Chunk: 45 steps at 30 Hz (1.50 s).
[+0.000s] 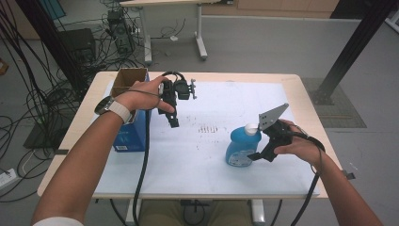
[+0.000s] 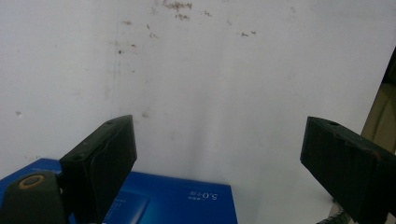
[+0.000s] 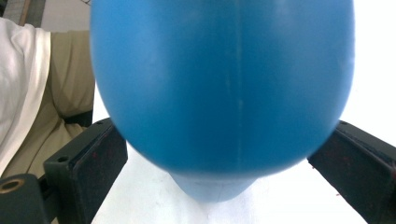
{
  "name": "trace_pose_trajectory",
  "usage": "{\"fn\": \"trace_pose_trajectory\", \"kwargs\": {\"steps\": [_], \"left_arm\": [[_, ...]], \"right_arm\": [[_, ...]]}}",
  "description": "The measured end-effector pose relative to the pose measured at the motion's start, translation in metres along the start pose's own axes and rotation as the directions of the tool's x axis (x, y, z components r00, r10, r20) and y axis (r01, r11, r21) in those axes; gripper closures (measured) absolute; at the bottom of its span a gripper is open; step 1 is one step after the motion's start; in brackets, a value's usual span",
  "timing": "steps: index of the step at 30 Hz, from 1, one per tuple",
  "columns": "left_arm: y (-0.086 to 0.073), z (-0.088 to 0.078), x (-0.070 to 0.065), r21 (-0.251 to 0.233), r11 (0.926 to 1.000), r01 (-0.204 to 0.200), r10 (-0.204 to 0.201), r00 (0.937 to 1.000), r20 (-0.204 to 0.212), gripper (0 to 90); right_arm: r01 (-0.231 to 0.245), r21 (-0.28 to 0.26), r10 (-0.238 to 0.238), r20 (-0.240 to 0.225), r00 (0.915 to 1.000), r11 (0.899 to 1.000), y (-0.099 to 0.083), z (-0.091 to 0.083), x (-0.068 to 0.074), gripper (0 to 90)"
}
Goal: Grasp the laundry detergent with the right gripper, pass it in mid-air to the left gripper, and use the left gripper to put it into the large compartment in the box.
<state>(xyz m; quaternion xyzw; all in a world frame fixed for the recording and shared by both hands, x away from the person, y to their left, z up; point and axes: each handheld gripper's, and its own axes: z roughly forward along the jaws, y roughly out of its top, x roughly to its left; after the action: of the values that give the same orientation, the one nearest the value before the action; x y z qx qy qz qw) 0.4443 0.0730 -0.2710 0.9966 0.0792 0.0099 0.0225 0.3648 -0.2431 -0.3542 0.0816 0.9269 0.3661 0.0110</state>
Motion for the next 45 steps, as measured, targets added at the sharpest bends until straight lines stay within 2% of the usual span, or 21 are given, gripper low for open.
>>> {"fn": "trace_pose_trajectory", "kwargs": {"steps": [22, 29, 45], "left_arm": [[0.001, 0.001, 0.000, -0.001, 1.0000, 0.000, 0.000, 1.0000, 0.001, 11.0], [0.000, 0.002, 0.000, 0.000, 1.0000, 0.004, -0.004, 1.0000, 0.001, 11.0], [0.001, 0.002, -0.001, 0.003, 1.0000, 0.003, -0.003, 1.0000, 0.001, 11.0]], "right_arm": [[0.004, -0.062, -0.004, 0.002, 1.0000, 0.998, -0.007, 0.007, 0.000, 6.2], [-0.009, -0.077, 0.009, 0.000, 1.0000, 0.997, -0.011, 0.009, 0.000, 5.9], [0.013, -0.097, -0.012, 0.007, 0.9999, 0.995, -0.012, 0.013, -0.001, 5.9]]}}
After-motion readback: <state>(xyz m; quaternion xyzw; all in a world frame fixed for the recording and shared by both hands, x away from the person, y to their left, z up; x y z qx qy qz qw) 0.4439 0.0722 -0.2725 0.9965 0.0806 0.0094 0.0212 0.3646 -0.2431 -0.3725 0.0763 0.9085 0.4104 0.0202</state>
